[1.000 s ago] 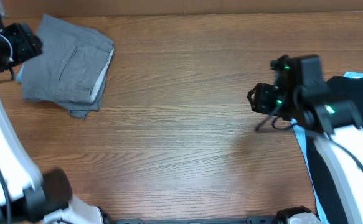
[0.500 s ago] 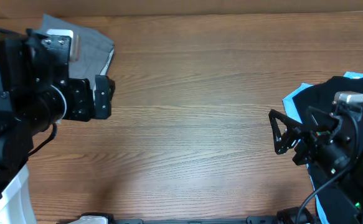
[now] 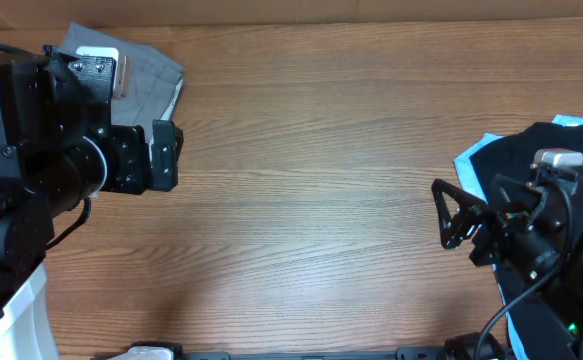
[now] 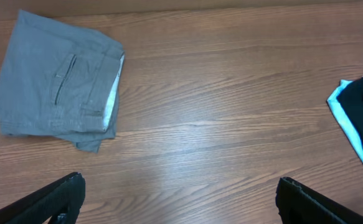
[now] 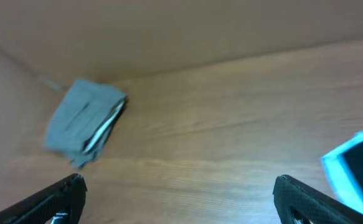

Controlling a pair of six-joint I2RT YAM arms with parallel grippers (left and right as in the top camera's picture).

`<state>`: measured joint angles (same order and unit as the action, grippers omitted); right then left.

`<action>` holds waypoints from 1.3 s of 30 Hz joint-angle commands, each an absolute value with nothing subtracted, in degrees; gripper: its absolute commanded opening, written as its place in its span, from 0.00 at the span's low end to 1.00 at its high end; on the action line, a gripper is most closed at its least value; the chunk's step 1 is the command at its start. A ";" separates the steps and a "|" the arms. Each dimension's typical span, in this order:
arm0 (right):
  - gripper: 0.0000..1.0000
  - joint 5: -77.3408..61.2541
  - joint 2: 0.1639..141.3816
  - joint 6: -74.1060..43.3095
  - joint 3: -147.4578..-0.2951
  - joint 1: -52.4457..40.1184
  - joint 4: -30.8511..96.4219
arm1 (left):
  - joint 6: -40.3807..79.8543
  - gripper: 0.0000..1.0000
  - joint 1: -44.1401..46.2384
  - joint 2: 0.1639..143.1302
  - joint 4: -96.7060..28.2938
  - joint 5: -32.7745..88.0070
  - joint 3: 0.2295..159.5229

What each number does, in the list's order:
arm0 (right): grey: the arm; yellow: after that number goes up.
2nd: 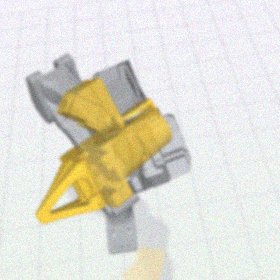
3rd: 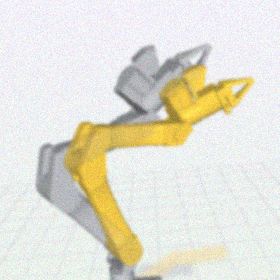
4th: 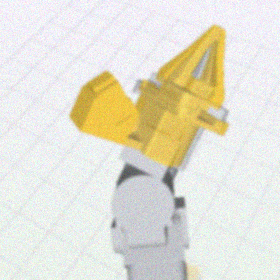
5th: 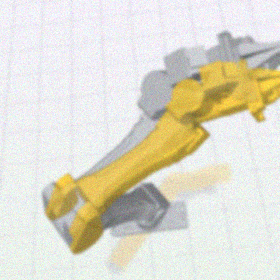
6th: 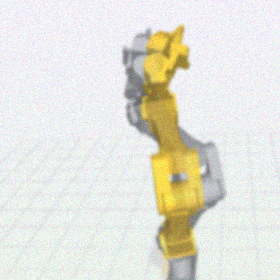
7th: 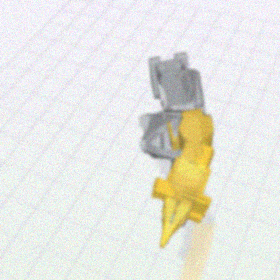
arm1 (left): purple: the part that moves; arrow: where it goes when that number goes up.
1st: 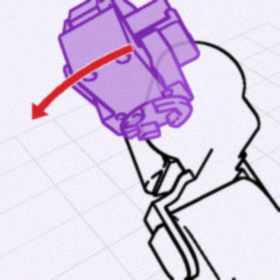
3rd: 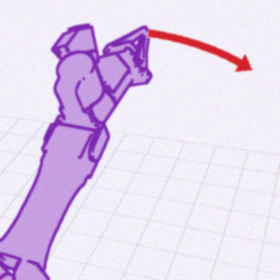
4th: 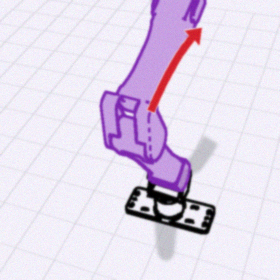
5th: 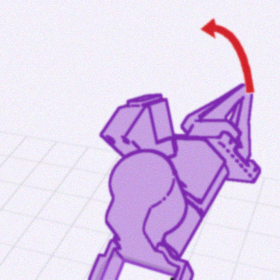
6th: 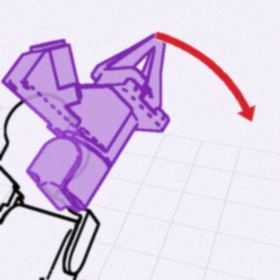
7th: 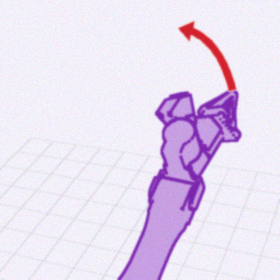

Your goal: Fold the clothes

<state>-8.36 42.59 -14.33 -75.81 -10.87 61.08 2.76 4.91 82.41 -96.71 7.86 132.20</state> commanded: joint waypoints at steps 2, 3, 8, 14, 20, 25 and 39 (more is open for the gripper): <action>1.00 4.75 40.60 -10.04 -71.42 -9.45 52.84 | 1.67 1.00 5.28 82.59 -96.77 7.25 132.11; 1.00 5.06 39.62 -8.03 -68.84 -8.73 48.86 | 1.67 1.00 5.28 82.61 -96.79 7.27 132.11; 1.00 2.87 32.18 -3.84 -50.52 -5.98 27.79 | 1.67 1.00 5.28 82.61 -96.79 7.25 132.11; 1.00 2.90 21.02 -4.12 -30.81 -3.18 18.44 | 1.67 1.00 5.28 82.61 -96.79 7.25 132.11; 1.00 2.28 8.60 -4.67 -19.16 -1.34 18.04 | 1.67 1.00 5.28 82.61 -96.79 7.27 132.11; 1.00 2.26 0.27 -4.69 -11.62 -1.34 15.90 | 1.67 1.00 5.28 82.67 -96.79 7.25 132.11; 1.00 0.91 0.27 -4.67 -0.47 -0.84 4.69 | 1.67 1.00 5.28 82.76 -96.79 7.25 132.11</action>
